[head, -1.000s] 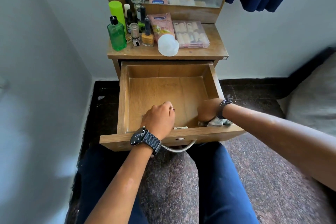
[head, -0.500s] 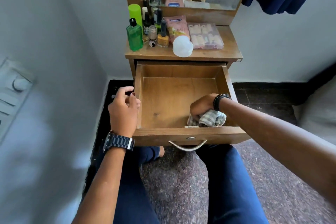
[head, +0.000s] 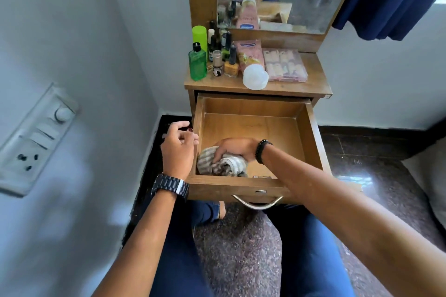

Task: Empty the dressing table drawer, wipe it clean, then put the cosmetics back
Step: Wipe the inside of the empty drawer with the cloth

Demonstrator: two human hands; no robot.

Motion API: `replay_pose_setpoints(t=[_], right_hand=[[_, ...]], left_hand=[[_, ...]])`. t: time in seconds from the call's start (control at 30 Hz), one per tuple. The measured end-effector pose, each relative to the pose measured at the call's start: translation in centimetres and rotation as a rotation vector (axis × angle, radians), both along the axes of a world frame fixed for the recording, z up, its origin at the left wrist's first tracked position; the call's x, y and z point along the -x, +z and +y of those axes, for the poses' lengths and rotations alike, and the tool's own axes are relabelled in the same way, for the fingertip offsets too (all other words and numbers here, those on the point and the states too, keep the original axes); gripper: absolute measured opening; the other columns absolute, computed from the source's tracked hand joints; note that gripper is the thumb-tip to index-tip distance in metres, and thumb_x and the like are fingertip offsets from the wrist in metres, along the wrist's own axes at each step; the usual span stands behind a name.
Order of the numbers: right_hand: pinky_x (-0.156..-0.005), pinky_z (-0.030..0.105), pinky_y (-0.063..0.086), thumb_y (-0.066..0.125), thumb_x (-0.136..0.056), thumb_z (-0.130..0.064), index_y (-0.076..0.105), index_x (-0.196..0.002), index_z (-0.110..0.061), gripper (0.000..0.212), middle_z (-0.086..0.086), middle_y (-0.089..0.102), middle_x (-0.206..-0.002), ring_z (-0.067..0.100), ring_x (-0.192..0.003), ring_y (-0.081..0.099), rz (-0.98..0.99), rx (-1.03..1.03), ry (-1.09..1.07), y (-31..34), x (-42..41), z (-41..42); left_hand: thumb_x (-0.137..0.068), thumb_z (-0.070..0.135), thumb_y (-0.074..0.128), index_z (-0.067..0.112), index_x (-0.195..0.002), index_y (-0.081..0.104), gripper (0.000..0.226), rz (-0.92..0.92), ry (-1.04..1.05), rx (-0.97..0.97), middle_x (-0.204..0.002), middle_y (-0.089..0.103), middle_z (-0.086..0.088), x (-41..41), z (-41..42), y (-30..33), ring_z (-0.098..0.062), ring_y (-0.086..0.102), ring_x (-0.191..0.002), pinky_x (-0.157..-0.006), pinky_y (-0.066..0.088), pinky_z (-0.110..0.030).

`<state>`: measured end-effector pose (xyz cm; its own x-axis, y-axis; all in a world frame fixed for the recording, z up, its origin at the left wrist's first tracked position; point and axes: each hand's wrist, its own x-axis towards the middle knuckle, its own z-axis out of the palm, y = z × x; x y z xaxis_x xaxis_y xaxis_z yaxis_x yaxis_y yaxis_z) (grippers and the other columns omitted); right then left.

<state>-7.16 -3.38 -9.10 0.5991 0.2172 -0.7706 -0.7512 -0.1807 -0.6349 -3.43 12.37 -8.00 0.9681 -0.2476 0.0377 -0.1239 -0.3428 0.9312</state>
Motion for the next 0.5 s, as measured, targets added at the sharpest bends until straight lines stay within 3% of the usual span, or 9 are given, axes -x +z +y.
replay_pose_setpoints(t=[0.1, 0.2, 0.33, 0.43, 0.5], right_hand=[[-0.058, 0.026, 0.058, 0.047, -0.093, -0.009, 0.059, -0.1, -0.001, 0.015, 0.012, 0.069, -0.087, 0.018, -0.063, 0.069, -0.044, -0.15, -0.253, 1.0, 2.3, -1.8], [-0.071, 0.036, 0.057, 0.049, -0.091, -0.008, 0.057, -0.112, -0.007, 0.022, 0.017, 0.066, -0.104, 0.026, -0.082, 0.066, -0.15, -0.24, -0.433, 2.1, 4.3, -3.3], [-0.08, 0.039, 0.054, 0.051, -0.089, -0.01, 0.049, -0.127, -0.009, 0.038, 0.017, 0.064, -0.112, 0.029, -0.09, 0.064, -0.269, -0.331, -0.602, 3.3, 6.2, -4.2], [-0.08, 0.038, 0.056, 0.049, -0.092, -0.013, 0.052, -0.123, -0.01, 0.032, 0.015, 0.068, -0.106, 0.026, -0.087, 0.068, -0.387, -0.435, -0.699, 4.2, 7.4, -4.3], [-0.085, 0.04, 0.056, 0.046, -0.094, -0.013, 0.056, -0.12, -0.009, 0.028, 0.014, 0.069, -0.105, 0.026, -0.09, 0.068, -0.452, -0.485, -0.744, 4.4, 8.2, -4.2]], left_hand=[[-0.09, 0.015, 0.05, 0.017, -0.111, 0.054, 0.021, 0.066, -0.021, 0.006, -0.077, 0.066, 0.004, 0.2, -0.2, 0.4, -0.021, 0.066, -0.081, -0.082, 0.054, -0.046], [-0.09, 0.019, 0.051, 0.016, -0.119, 0.048, 0.029, 0.121, -0.146, -0.058, -0.085, 0.061, 0.005, 0.9, -1.6, 1.4, -0.022, 0.064, -0.088, -0.081, 0.053, -0.039], [-0.094, 0.034, 0.045, 0.016, -0.134, 0.03, 0.046, 0.194, -0.332, -0.208, -0.085, 0.051, 0.006, 2.9, -4.0, 3.1, -0.019, 0.056, -0.075, -0.059, 0.041, -0.026], [-0.096, 0.041, 0.038, 0.01, -0.139, 0.022, 0.055, 0.336, -0.393, -0.141, -0.107, 0.055, -0.002, 3.9, -6.0, 3.9, -0.012, 0.05, -0.076, -0.054, 0.04, -0.02], [-0.095, 0.045, 0.038, 0.005, -0.136, 0.029, 0.058, 0.433, -0.414, -0.047, -0.119, 0.053, -0.008, 4.3, -7.2, 4.2, -0.012, 0.052, -0.086, -0.062, 0.047, -0.018]])
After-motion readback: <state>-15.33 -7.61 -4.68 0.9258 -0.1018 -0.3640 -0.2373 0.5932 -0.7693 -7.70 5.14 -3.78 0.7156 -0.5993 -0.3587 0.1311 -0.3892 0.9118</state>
